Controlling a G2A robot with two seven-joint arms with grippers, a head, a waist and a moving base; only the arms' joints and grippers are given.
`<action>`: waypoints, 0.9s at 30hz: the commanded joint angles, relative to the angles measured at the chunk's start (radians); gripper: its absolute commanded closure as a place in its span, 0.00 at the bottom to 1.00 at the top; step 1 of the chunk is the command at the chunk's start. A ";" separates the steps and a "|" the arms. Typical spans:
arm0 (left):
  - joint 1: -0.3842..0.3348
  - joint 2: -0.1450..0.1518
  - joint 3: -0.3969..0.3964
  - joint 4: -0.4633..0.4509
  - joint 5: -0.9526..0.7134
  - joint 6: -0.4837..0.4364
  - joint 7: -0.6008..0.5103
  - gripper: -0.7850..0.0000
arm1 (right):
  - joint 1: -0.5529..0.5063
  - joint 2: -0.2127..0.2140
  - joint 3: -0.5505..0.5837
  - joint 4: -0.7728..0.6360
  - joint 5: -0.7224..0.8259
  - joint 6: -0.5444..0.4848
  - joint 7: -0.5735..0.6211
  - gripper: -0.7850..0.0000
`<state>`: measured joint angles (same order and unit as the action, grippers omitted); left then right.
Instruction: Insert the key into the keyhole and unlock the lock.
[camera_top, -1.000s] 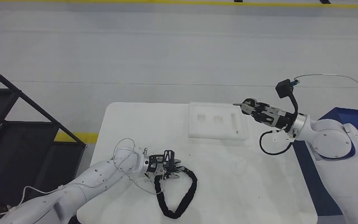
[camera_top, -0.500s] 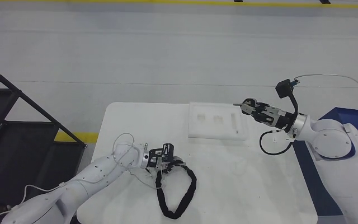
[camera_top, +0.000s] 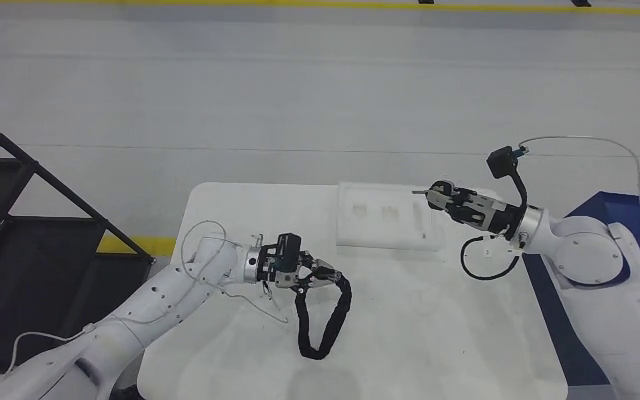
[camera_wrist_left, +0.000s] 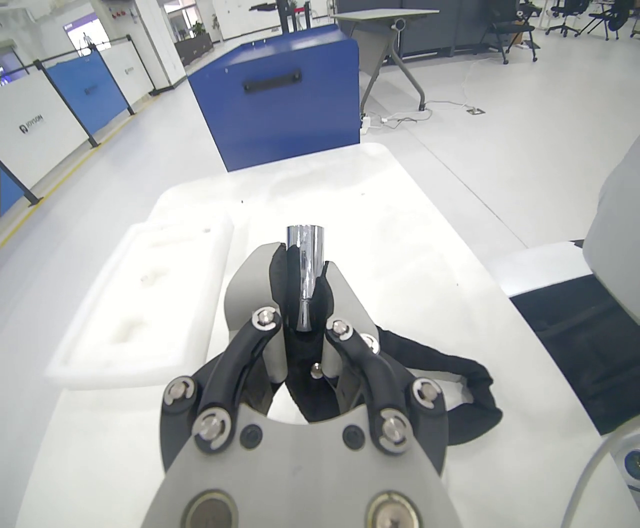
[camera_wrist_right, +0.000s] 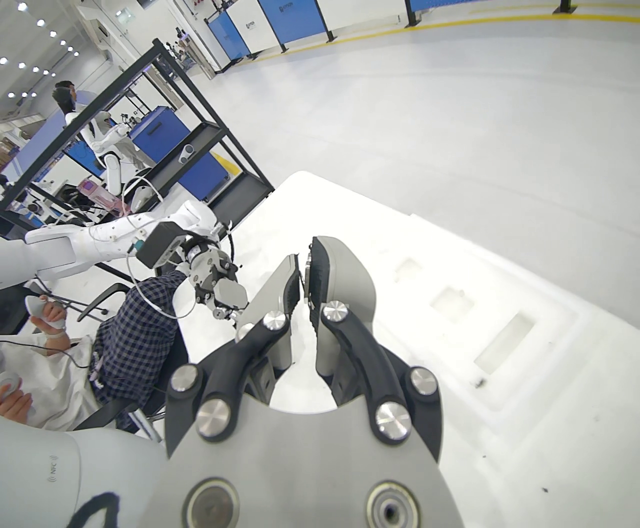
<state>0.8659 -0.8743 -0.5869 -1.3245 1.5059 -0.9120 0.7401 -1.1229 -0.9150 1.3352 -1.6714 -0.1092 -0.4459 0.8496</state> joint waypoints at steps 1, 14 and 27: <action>-0.002 0.000 -0.011 -0.020 -0.016 -0.017 0.015 1.00 | 0.016 0.003 -0.017 -0.011 -0.005 0.036 0.103 1.00; -0.042 -0.031 -0.051 -0.087 -0.086 -0.002 -0.003 1.00 | 0.035 0.010 -0.012 -0.178 0.191 0.125 0.263 1.00; -0.074 -0.098 -0.016 -0.006 -0.102 0.079 0.087 1.00 | 0.008 0.021 0.014 -0.246 0.280 0.175 0.330 1.00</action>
<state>0.7908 -0.9709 -0.6046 -1.3372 1.3996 -0.8339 0.8171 -1.1141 -0.8944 1.3486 -1.9178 0.1681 -0.2720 1.1813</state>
